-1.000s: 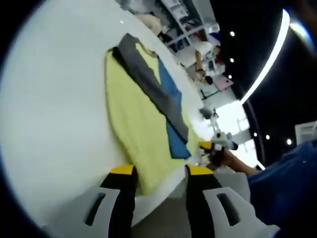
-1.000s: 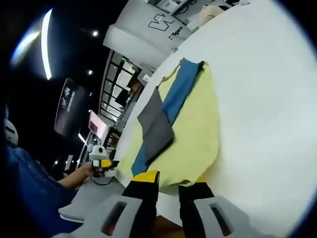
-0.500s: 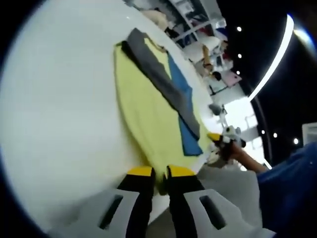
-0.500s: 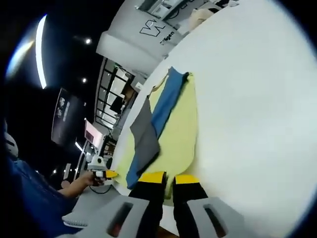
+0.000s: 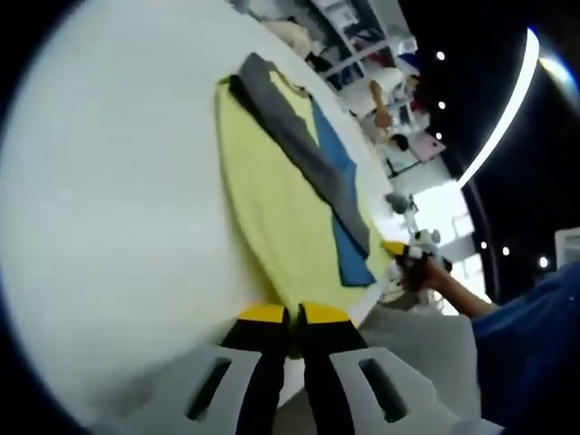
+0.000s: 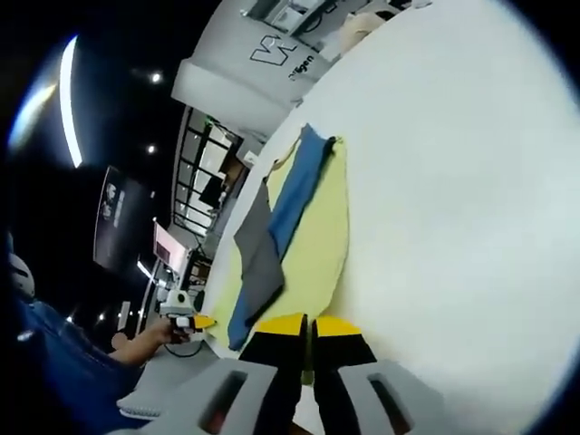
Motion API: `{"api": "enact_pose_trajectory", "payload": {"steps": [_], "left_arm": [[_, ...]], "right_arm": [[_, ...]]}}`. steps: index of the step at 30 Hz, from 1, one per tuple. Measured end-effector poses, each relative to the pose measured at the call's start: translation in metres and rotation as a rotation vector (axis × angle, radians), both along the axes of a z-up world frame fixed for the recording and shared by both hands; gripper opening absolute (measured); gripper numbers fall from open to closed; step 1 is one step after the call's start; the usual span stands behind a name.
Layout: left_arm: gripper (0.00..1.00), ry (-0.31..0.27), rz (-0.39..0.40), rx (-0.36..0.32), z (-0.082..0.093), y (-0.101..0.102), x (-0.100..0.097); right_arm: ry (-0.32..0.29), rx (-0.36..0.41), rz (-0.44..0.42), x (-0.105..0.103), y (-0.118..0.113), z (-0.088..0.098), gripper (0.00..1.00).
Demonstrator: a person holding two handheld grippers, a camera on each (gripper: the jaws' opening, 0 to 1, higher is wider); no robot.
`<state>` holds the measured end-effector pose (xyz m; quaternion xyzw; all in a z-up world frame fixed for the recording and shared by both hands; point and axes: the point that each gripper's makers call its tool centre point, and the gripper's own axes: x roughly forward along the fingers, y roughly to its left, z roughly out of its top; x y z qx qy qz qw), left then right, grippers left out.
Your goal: Fold the garment on the visible template until the final outline fits inside the template.
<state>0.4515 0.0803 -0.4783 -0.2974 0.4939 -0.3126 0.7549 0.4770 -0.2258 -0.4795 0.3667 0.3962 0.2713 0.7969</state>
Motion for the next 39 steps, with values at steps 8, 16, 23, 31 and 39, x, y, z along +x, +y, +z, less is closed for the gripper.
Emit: {"api": "enact_pose_trajectory", "payload": {"steps": [8, 16, 23, 31, 39], "left_arm": [[0.0, -0.019, 0.0, 0.017, 0.001, 0.004, 0.003], [0.0, -0.035, -0.011, 0.027, 0.012, 0.01, 0.003], [0.0, -0.02, -0.042, 0.1, 0.014, 0.021, -0.004], [0.0, -0.047, -0.09, 0.172, 0.03, 0.039, -0.022], [0.0, -0.059, -0.094, 0.195, 0.015, 0.034, -0.009]], "right_arm": [[0.003, 0.016, -0.022, 0.0, 0.002, 0.001, 0.0], [0.011, 0.054, -0.059, -0.004, 0.003, 0.011, 0.0], [0.024, 0.055, -0.031, -0.02, 0.017, 0.016, 0.0], [0.04, 0.058, 0.006, -0.052, 0.031, 0.017, 0.0], [0.021, 0.119, -0.099, -0.041, 0.03, 0.024, 0.0]]}}
